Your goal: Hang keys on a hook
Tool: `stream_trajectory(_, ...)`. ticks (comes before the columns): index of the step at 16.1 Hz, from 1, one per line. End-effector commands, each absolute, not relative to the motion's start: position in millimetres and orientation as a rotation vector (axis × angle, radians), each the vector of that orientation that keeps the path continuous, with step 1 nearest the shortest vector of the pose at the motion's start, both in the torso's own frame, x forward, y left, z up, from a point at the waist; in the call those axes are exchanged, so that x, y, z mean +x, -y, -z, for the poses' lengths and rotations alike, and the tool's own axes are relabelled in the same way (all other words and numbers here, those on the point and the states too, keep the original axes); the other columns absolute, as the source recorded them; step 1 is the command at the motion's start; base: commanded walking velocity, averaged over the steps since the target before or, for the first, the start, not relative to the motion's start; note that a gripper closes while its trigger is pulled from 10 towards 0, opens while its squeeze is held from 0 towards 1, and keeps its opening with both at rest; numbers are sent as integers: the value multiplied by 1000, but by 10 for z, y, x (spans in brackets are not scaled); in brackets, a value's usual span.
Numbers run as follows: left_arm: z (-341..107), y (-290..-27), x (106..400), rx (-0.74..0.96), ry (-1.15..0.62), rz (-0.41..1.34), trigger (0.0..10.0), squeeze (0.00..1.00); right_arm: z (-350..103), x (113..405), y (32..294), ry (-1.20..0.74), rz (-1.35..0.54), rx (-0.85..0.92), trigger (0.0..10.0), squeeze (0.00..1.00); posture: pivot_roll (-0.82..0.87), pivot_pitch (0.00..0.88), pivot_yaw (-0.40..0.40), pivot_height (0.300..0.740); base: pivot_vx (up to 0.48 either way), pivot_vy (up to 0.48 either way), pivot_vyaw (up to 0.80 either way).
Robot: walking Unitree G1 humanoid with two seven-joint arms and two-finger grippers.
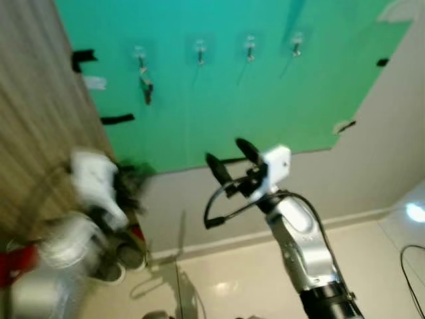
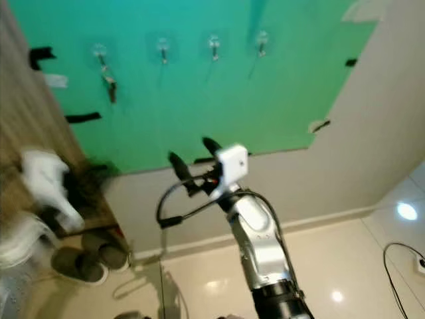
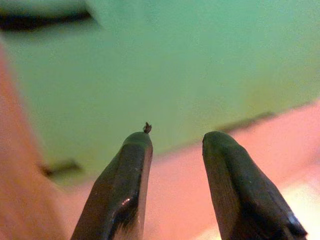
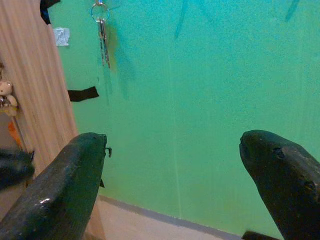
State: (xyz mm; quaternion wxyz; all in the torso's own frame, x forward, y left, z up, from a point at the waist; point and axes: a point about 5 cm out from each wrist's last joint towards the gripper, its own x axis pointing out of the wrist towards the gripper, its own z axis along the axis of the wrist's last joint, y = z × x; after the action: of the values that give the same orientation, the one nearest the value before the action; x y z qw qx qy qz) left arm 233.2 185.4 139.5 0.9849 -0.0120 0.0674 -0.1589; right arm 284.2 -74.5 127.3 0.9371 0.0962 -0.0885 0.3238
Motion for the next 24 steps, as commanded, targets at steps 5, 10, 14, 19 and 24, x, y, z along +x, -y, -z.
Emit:
stream_trajectory(5,-1256,-2026,2136,219,-30,-75,10000,1000,-951,2829,1307,75,-239,86,10000,0,89,0,-35,740,0,0,0)
stream_trajectory(10,-1045,-2180,2074,186,-85,-185,10000,0,-736,2693,1475,-11,-133,-34,10000,0,51,0,-16,740,0,-86,0)
stream_trajectory(14,-1065,-2115,2194,178,-46,-145,10000,0,-770,2800,1418,-15,-156,-27,10000,0,40,0,-5,740,64,-420,-564)
stream_trajectory(19,-1013,-2006,2296,148,-35,-48,10000,0,-790,2821,1446,2,-163,-34,10000,0,14,0,-6,740,0,-261,-739)
stream_trajectory(24,-885,-2115,2510,73,-58,-15,10000,0,-786,2827,1569,2,-126,-12,10000,0,-18,0,-30,740,0,0,-731)
